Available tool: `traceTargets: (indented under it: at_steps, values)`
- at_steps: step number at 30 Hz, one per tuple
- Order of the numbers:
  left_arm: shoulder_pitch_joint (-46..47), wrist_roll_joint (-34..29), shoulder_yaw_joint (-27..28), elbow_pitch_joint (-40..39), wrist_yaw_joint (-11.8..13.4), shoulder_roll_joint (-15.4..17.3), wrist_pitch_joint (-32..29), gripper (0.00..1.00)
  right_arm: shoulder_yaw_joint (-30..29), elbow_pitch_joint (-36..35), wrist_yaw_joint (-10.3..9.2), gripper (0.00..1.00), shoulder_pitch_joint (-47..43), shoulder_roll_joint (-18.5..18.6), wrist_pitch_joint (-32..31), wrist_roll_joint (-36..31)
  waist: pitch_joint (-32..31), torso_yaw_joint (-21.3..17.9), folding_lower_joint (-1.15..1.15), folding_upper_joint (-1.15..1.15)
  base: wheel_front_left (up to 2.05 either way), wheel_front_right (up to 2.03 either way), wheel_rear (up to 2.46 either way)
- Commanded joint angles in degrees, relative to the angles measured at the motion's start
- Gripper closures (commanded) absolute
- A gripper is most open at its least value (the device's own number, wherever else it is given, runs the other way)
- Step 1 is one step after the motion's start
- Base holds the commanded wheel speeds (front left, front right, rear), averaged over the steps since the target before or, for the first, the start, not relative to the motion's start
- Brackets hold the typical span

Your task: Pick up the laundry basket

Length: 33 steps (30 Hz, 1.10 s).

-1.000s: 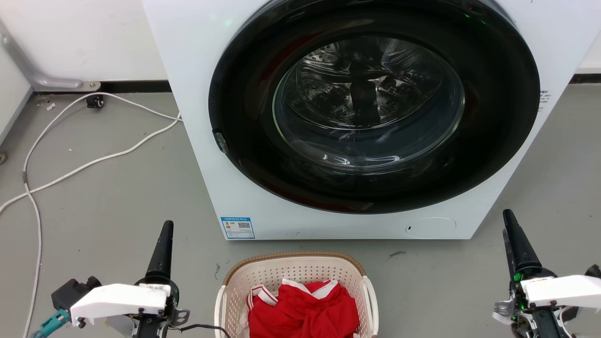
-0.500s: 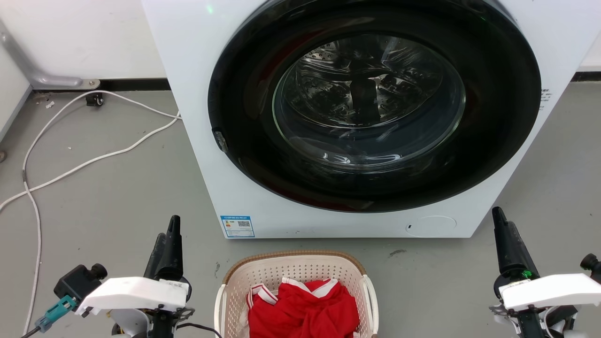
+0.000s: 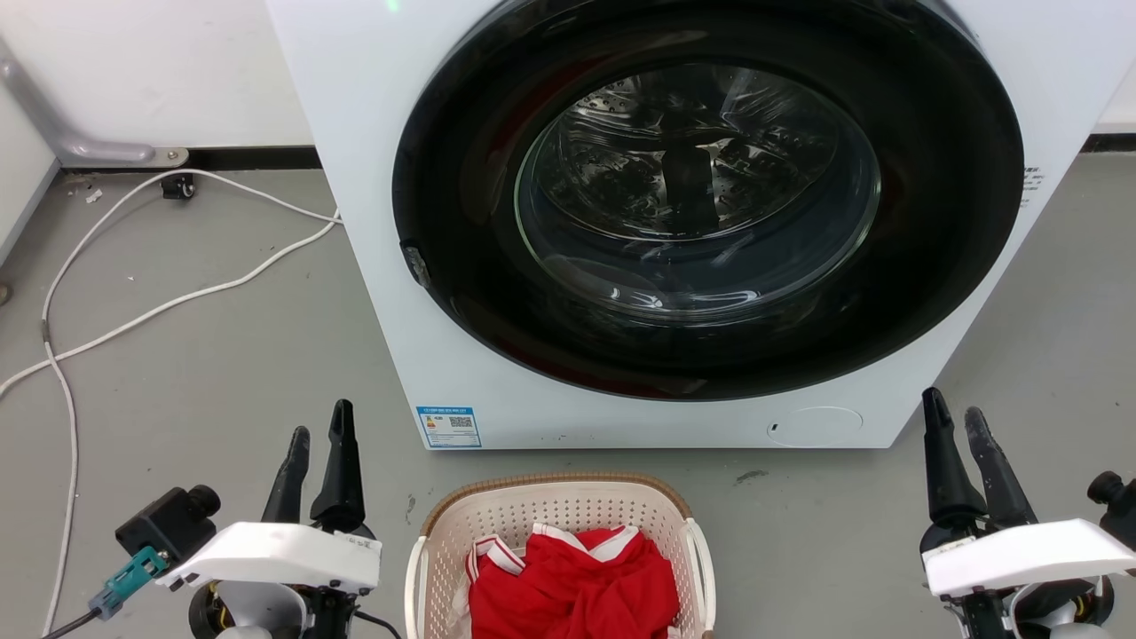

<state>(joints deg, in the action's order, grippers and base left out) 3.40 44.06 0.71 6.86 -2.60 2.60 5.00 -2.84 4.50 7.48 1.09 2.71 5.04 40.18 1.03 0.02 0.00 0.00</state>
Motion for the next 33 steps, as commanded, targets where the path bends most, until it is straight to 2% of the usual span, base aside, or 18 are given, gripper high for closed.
traceTargets:
  at_steps: [1,33]
  values:
    - [-0.06,-2.27,-0.18,-1.06,-0.18,0.24,0.66,0.00,0.27,-1.25,0.02,0.00,0.00,0.21,0.66,-2.29,-0.03,0.00,0.00,0.00,0.00,0.00,0.00]
    - [-2.10,-22.99,-1.07,-2.78,1.04,0.30,5.88,0.00,1.51,-3.86,0.01,0.00,-2.76,0.25,5.85,-23.89,-0.28,0.12,0.00,0.00,0.00,0.00,0.00]
